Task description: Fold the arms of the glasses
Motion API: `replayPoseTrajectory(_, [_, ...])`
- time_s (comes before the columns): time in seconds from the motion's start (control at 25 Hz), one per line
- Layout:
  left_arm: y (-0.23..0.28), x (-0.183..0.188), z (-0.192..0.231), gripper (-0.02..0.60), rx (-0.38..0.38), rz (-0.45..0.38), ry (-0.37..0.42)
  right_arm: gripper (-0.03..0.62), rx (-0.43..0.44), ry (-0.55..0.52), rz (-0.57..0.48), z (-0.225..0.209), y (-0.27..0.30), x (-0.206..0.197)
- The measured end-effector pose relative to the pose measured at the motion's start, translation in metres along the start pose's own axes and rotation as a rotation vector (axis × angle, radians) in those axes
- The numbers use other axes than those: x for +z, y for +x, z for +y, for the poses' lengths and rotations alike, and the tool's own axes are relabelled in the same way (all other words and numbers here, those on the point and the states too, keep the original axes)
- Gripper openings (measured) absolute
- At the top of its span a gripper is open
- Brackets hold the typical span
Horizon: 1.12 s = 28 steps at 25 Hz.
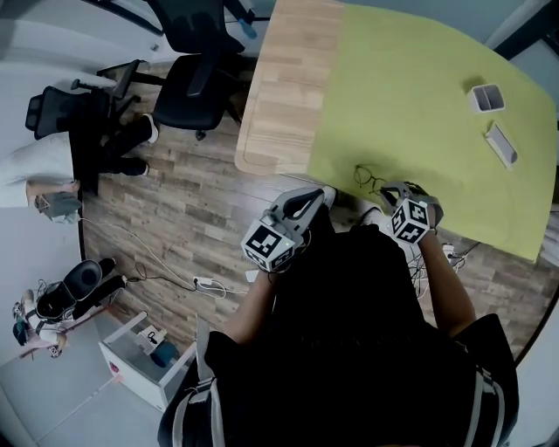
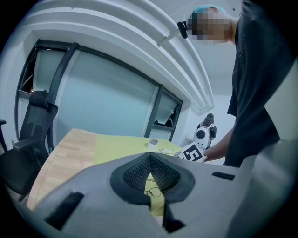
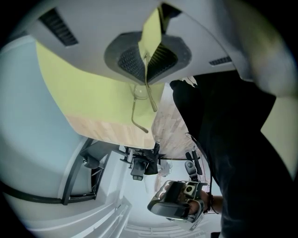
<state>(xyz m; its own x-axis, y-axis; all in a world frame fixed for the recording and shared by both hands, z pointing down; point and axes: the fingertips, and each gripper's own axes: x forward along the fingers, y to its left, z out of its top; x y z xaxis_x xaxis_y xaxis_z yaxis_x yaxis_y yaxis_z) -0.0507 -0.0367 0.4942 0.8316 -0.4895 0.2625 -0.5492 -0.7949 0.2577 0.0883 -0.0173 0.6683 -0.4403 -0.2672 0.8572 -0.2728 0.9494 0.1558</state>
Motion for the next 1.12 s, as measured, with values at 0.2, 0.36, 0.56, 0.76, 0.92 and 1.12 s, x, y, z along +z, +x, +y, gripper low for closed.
replayPoseTrajectory(0.2, [-0.009,-0.004,0.001,0.017,0.023,0.000,-0.019,0.035,0.022,0.000,0.003,0.001,0.016,0.006])
replayPoseTrajectory(0.36, [-0.011,0.001,0.009,0.017,0.033,-0.005,-0.014,0.035,0.038,-0.012,0.001,-0.009,0.031,0.016])
replayPoseTrajectory(0.56, [-0.016,-0.001,0.015,0.017,0.060,-0.007,-0.015,0.035,0.067,0.005,-0.013,-0.012,0.048,0.024])
replayPoseTrajectory(0.76, [-0.021,-0.002,0.020,0.016,0.074,-0.006,-0.027,0.035,0.096,0.026,-0.021,-0.009,0.059,0.025])
replayPoseTrajectory(0.92, [-0.023,-0.001,0.022,0.017,0.086,-0.014,-0.021,0.035,0.118,0.050,-0.019,-0.007,0.069,0.024])
replayPoseTrajectory(1.12, [-0.026,-0.004,0.023,0.017,0.101,-0.020,-0.060,0.035,0.126,0.072,-0.009,-0.008,0.081,0.021])
